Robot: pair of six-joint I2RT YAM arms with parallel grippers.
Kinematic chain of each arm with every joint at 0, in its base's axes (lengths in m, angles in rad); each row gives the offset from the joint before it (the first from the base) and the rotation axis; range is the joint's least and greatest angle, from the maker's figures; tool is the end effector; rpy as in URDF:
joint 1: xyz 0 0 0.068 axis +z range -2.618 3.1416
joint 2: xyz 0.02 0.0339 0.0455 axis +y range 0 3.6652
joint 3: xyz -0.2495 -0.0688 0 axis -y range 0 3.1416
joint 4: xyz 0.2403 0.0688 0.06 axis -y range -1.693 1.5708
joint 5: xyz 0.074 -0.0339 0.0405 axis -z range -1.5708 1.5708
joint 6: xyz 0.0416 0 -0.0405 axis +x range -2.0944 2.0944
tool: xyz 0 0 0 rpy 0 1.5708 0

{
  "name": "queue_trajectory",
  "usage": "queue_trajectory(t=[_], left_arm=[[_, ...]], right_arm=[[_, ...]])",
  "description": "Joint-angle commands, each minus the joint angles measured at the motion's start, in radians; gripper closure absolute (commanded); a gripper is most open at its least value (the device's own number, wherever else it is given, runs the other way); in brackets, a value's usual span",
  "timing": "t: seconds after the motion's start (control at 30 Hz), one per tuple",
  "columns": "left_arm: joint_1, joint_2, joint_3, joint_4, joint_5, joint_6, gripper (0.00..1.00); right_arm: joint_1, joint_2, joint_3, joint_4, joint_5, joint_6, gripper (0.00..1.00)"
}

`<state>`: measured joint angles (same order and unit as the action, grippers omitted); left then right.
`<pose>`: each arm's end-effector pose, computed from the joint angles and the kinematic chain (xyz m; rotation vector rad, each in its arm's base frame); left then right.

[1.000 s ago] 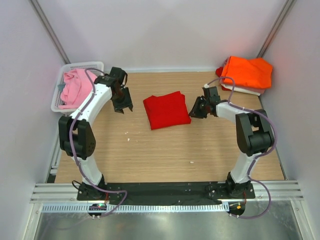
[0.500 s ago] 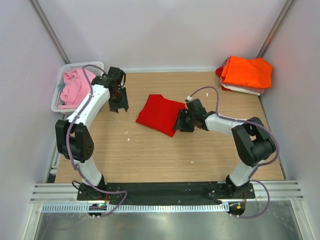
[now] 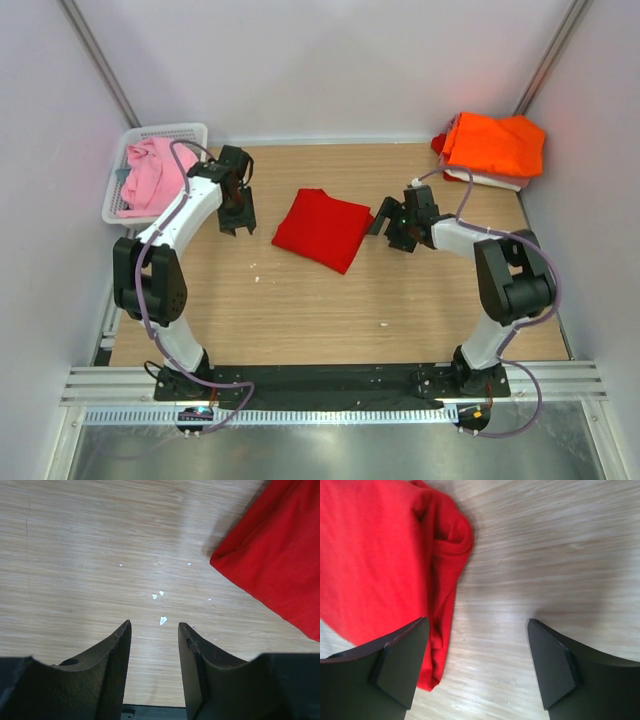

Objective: Fold and stack the t-shirts
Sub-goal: Fold the tshirt, then neatly place the folded tshirt to the corner

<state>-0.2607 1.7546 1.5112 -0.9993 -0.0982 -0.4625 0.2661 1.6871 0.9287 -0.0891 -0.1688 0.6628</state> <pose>0.3397 -0.0864 0.2499 -0.3047 2.7837 -0.0353 0.3269 0.0964 0.1534 0.4140 2.4658 0.6125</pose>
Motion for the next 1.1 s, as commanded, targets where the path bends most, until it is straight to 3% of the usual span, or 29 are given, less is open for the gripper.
queue_trajectory(t=[0.0, 0.23, 0.5, 0.6, 0.7, 0.8, 0.93, 1.07], left_arm=[[-0.002, -0.046, -0.016, 0.031, -0.020, 0.013, 0.56], [-0.002, -0.050, -0.020, 0.034, -0.020, 0.010, 0.57], [-0.002, -0.056, -0.028, 0.039, -0.006, 0.004, 0.57], [-0.002, -0.060, -0.028, 0.039, -0.005, 0.004, 0.57], [-0.002, -0.067, -0.032, 0.039, -0.005, 0.004, 0.57], [-0.003, -0.099, -0.040, -0.002, -0.018, -0.002, 0.59], [-0.003, -0.223, -0.127, -0.016, -0.009, -0.008, 0.59], [-0.003, -0.387, -0.218, -0.061, -0.015, -0.019, 0.58]], right_arm=[[-0.004, 0.095, 0.070, 0.083, -0.049, 0.047, 0.15], [0.013, 0.235, 0.120, 0.180, -0.104, 0.124, 0.20], [0.053, 0.286, 0.133, 0.213, -0.143, 0.184, 0.31], [0.056, 0.289, 0.113, 0.258, -0.155, 0.214, 0.41], [0.058, 0.302, 0.107, 0.325, -0.176, 0.236, 0.56], [0.053, 0.336, 0.148, 0.413, -0.247, 0.261, 0.95], [0.029, 0.335, 0.231, 0.436, -0.301, 0.274, 0.99], [0.012, 0.296, 0.315, 0.350, -0.313, 0.253, 0.99]])
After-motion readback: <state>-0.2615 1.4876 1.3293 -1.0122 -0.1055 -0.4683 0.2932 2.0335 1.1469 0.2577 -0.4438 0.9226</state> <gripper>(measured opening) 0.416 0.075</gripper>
